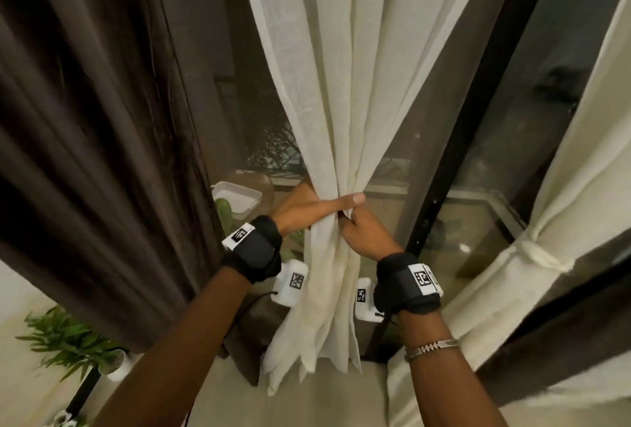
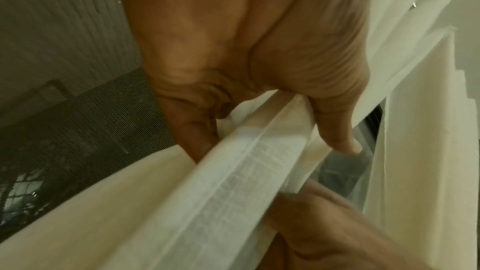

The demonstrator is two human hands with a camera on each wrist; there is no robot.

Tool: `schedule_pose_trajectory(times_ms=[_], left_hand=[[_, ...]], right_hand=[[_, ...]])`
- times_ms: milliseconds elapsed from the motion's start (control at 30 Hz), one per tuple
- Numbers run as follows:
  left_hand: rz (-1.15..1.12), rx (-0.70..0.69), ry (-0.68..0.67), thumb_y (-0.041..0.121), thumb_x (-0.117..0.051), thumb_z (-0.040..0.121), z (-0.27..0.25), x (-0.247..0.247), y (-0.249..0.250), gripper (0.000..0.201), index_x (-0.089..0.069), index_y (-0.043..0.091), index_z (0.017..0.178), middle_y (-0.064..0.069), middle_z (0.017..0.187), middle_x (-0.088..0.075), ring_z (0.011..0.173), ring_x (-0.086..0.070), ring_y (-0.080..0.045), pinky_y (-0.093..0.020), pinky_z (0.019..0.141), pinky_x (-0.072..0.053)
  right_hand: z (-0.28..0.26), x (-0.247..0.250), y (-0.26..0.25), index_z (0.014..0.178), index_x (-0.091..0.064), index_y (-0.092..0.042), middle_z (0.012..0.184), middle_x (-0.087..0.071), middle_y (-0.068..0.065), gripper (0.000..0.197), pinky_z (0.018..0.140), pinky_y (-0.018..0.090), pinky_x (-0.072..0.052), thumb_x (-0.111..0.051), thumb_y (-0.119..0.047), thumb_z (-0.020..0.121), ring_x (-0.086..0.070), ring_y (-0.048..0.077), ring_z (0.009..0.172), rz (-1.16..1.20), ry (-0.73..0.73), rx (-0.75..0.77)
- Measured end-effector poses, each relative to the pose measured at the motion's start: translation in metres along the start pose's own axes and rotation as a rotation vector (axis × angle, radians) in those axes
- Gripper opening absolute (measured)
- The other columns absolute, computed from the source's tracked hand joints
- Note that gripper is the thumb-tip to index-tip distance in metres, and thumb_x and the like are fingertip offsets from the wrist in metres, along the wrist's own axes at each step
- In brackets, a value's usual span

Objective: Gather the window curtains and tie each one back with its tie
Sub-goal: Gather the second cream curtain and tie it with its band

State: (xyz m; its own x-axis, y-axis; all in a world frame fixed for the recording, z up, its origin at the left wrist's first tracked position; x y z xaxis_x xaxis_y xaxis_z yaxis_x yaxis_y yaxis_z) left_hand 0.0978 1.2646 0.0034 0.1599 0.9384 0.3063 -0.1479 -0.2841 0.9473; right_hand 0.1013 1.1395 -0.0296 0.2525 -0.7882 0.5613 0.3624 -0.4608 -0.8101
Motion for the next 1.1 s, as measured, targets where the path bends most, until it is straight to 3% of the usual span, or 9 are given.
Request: schedule_pose_trajectory(times_ms=[67,167,300,400,467,633,767,900,1100], left_hand=[[0.069,0.028,0.004,0.066,-0.090,0.070,0.004,-0.001,-0.001,0.078,-0.067,0.035,0.137,0.012,0.130,-0.075,0.120,-0.070,-0.006,-0.034,0.107,-0.056],[0.227,0.080,0.041,0.069,-0.089,0.069,0.002,-0.001,0.001,0.076,-0.071,0.029,0.131,0.009,0.122,-0.075,0.109,-0.071,-0.010,-0.029,0.094,-0.057],[0.263,0.132,0.151,0.052,-0.079,0.088,0.010,0.006,-0.013,0.051,-0.076,0.017,0.124,-0.005,0.121,-0.078,0.111,-0.074,-0.023,-0.029,0.091,-0.057],[0.211,0.143,0.169,0.041,-0.069,0.099,0.012,0.006,-0.021,0.045,-0.072,0.010,0.131,-0.012,0.134,-0.074,0.123,-0.069,-0.030,-0.027,0.095,-0.050],[0.175,0.137,0.168,0.037,-0.065,0.101,0.011,0.005,-0.024,0.045,-0.069,0.009,0.136,-0.012,0.139,-0.071,0.127,-0.066,-0.032,-0.026,0.095,-0.047],[0.150,0.146,0.152,0.036,-0.064,0.101,0.007,-0.002,-0.027,0.047,-0.066,0.008,0.139,-0.012,0.140,-0.069,0.128,-0.065,-0.033,-0.027,0.096,-0.049],[0.183,0.143,0.179,0.039,-0.071,0.095,0.002,0.002,-0.031,0.046,-0.071,0.010,0.130,-0.010,0.131,-0.074,0.120,-0.069,-0.033,-0.036,0.099,-0.057],[0.295,0.155,0.184,0.051,-0.072,0.077,-0.010,-0.003,-0.058,0.068,-0.065,0.015,0.135,-0.008,0.132,-0.071,0.119,-0.069,-0.033,-0.044,0.097,-0.059],[-0.139,0.274,0.160,0.028,-0.080,0.092,-0.027,-0.026,-0.112,0.051,-0.065,0.013,0.139,0.000,0.124,-0.073,0.114,-0.069,-0.024,-0.026,0.091,-0.048]], right_hand=[[-0.007,-0.016,-0.008,0.158,-0.045,-0.013,0.161,-0.050,0.006,0.056,0.124,0.030,-0.035,-0.046,-0.009,0.102,-0.044,0.017,0.150,-0.029,-0.045,0.027],[-0.017,-0.024,-0.018,0.151,-0.051,-0.013,0.147,-0.059,0.000,0.054,0.114,0.020,-0.044,-0.055,0.000,0.098,-0.054,0.009,0.135,0.003,-0.068,0.031],[-0.041,-0.022,-0.001,0.146,-0.043,-0.034,0.129,-0.060,-0.017,0.066,0.094,0.009,-0.046,-0.072,-0.004,0.095,-0.057,-0.007,0.114,0.156,0.032,-0.118],[-0.064,-0.024,0.032,0.121,-0.052,-0.021,0.107,-0.061,-0.004,0.050,0.086,0.025,-0.046,-0.086,-0.034,0.087,-0.059,0.007,0.094,0.146,0.196,-0.281],[-0.080,-0.041,0.052,0.101,-0.056,-0.019,0.096,-0.060,-0.002,0.050,0.082,0.032,-0.050,-0.090,-0.046,0.079,-0.057,0.013,0.085,0.125,0.146,-0.407],[-0.098,-0.094,0.080,0.111,-0.056,-0.030,0.109,-0.063,-0.012,0.046,0.086,0.030,-0.049,-0.088,-0.043,0.081,-0.059,0.007,0.094,-0.037,0.065,-0.479],[-0.098,-0.098,0.086,0.099,-0.073,-0.021,0.103,-0.076,-0.005,0.006,0.091,0.035,-0.055,-0.075,-0.023,0.093,-0.068,0.018,0.095,-0.138,0.095,-0.396],[-0.110,-0.076,0.092,0.102,-0.081,-0.019,0.098,-0.079,-0.006,0.017,0.083,0.026,-0.052,-0.065,-0.013,0.097,-0.071,0.014,0.094,-0.198,-0.046,-0.418],[-0.112,-0.008,0.105,0.102,-0.085,-0.030,0.091,-0.077,-0.019,0.027,0.094,0.027,-0.056,-0.067,-0.010,0.097,-0.071,-0.001,0.093,-0.236,-0.116,-0.432]])
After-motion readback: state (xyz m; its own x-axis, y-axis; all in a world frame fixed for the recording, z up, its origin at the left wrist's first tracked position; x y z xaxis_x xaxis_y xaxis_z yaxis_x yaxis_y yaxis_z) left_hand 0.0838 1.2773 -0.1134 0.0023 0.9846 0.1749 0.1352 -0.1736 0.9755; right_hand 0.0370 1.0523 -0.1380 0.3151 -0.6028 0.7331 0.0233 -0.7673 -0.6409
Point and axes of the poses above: each hand's wrist, its own z-axis towards the middle knuckle, its own x-axis out of the back of the hand, y = z × x, the point moved 6 cm from there along z, towards the middle knuckle
